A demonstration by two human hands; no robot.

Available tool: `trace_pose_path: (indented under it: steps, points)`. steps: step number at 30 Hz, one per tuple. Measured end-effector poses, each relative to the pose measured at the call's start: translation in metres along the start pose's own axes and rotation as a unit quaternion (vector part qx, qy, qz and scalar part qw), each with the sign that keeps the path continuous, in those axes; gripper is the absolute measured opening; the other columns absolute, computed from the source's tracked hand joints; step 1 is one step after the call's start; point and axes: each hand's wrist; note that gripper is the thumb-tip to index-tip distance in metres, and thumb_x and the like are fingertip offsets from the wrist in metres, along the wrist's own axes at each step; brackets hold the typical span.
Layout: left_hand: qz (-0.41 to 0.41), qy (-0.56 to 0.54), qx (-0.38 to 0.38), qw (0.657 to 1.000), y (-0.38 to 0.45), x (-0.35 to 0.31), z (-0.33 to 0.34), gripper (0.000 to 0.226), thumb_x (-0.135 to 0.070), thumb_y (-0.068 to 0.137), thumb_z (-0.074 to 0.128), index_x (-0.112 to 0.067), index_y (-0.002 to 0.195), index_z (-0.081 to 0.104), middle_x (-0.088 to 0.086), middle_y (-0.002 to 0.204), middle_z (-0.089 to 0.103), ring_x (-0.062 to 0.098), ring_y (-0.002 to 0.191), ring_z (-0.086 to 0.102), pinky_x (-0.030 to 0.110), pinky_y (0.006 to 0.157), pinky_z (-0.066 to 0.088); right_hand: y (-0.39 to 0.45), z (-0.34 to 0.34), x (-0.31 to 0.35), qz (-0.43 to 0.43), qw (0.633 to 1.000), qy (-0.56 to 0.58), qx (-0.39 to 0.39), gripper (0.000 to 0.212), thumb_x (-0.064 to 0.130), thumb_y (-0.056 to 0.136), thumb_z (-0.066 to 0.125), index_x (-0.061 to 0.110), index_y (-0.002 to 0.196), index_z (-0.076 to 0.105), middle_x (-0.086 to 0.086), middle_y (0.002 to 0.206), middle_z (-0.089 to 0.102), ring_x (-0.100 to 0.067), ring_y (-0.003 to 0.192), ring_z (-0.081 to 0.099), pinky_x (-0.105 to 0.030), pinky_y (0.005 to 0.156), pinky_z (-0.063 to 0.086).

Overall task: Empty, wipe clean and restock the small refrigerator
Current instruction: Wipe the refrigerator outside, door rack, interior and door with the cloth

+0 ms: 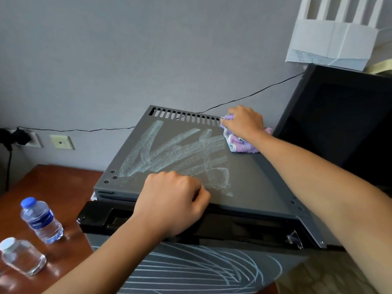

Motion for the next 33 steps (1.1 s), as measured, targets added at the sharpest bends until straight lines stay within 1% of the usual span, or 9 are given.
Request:
trace_pose_path:
  steps: [4, 9, 13, 16, 19, 23, 26, 29, 33]
  points:
    - [-0.007, -0.002, -0.005, 1.000, 0.000, 0.000, 0.001, 0.042, -0.041, 0.081, 0.045, -0.012, 0.051, 0.036, 0.004, 0.040, 0.033, 0.028, 0.039, 0.034, 0.024, 0.044, 0.024, -0.048, -0.016, 0.012, -0.007, 1.000, 0.018, 0.012, 0.026, 0.043, 0.084, 0.060, 0.023, 0.069, 0.054, 0.006, 0.087, 0.057, -0.025, 0.089, 0.056, -0.032, 0.066, 0.035]
    - [0.006, -0.005, -0.020, 1.000, -0.001, -0.002, 0.000, 0.044, -0.042, 0.082, 0.043, -0.015, 0.051, 0.029, 0.002, 0.040, 0.033, 0.029, 0.039, 0.032, 0.023, 0.045, 0.019, -0.151, -0.048, 0.028, -0.043, 0.998, -0.021, 0.047, 0.020, 0.049, 0.088, 0.052, 0.034, 0.094, 0.066, 0.017, 0.108, 0.056, -0.017, 0.108, 0.048, -0.041, 0.089, 0.038]
    - [0.011, 0.004, -0.014, 1.000, -0.002, -0.003, -0.002, 0.040, -0.041, 0.079, 0.046, -0.016, 0.051, 0.032, 0.004, 0.040, 0.043, 0.031, 0.036, 0.041, 0.021, 0.046, 0.015, -0.230, -0.071, 0.029, -0.130, 0.990, 0.045, 0.015, 0.037, 0.063, 0.084, 0.055, 0.048, 0.112, 0.072, 0.020, 0.134, 0.058, -0.016, 0.127, 0.047, -0.028, 0.117, 0.016]
    - [0.018, 0.012, -0.012, 1.000, -0.002, -0.004, -0.002, 0.040, -0.041, 0.078, 0.047, -0.016, 0.051, 0.032, 0.004, 0.040, 0.043, 0.031, 0.036, 0.039, 0.021, 0.047, 0.011, -0.250, -0.070, 0.021, -0.152, 0.986, 0.073, -0.008, 0.032, 0.066, 0.086, 0.057, 0.046, 0.106, 0.073, 0.022, 0.137, 0.051, -0.020, 0.134, 0.043, -0.026, 0.117, 0.018]
    - [0.021, 0.012, -0.005, 1.000, -0.001, -0.002, -0.001, 0.041, -0.041, 0.080, 0.046, -0.015, 0.050, 0.034, 0.003, 0.039, 0.039, 0.028, 0.037, 0.028, 0.022, 0.045, 0.013, -0.229, -0.060, 0.028, -0.131, 0.990, 0.047, -0.016, 0.034, 0.068, 0.090, 0.052, 0.038, 0.085, 0.066, 0.023, 0.117, 0.053, -0.014, 0.120, 0.049, -0.032, 0.111, 0.027]
    - [0.018, 0.008, 0.000, 1.000, 0.000, -0.001, 0.000, 0.043, -0.042, 0.081, 0.044, -0.014, 0.050, 0.035, 0.002, 0.040, 0.037, 0.026, 0.038, 0.029, 0.023, 0.045, 0.014, -0.168, -0.044, 0.042, -0.093, 0.996, -0.005, 0.009, 0.041, 0.062, 0.093, 0.050, 0.027, 0.073, 0.049, 0.015, 0.090, 0.052, -0.014, 0.095, 0.051, -0.030, 0.080, 0.027]
    - [0.015, 0.008, 0.002, 1.000, -0.001, 0.000, 0.001, 0.043, -0.042, 0.082, 0.045, -0.013, 0.051, 0.038, 0.001, 0.041, 0.038, 0.026, 0.038, 0.032, 0.023, 0.045, 0.015, -0.112, -0.027, 0.041, -0.067, 0.998, -0.002, 0.006, 0.030, 0.061, 0.091, 0.055, 0.031, 0.090, 0.052, 0.012, 0.104, 0.059, -0.021, 0.105, 0.054, -0.035, 0.081, 0.033]
    - [0.020, 0.009, -0.001, 1.000, 0.000, 0.001, 0.001, 0.043, -0.043, 0.083, 0.044, -0.013, 0.052, 0.039, 0.001, 0.042, 0.038, 0.027, 0.039, 0.033, 0.024, 0.045, 0.015, -0.059, -0.009, 0.037, -0.019, 0.999, -0.021, 0.021, 0.045, 0.060, 0.091, 0.051, 0.029, 0.123, 0.053, 0.001, 0.127, 0.057, -0.030, 0.116, 0.053, -0.041, 0.088, 0.038]
    - [0.028, 0.016, -0.005, 0.999, 0.000, 0.002, 0.000, 0.042, -0.042, 0.084, 0.043, -0.014, 0.053, 0.039, 0.002, 0.042, 0.040, 0.026, 0.041, 0.030, 0.024, 0.045, 0.013, -0.031, -0.001, 0.037, 0.006, 0.998, -0.042, 0.042, 0.033, 0.053, 0.091, 0.037, 0.025, 0.091, 0.055, -0.004, 0.111, 0.053, -0.036, 0.104, 0.052, -0.043, 0.084, 0.042]
Point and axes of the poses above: each hand's wrist, its own y-axis towards the middle knuckle, its own z-axis out of the palm, x = y × z
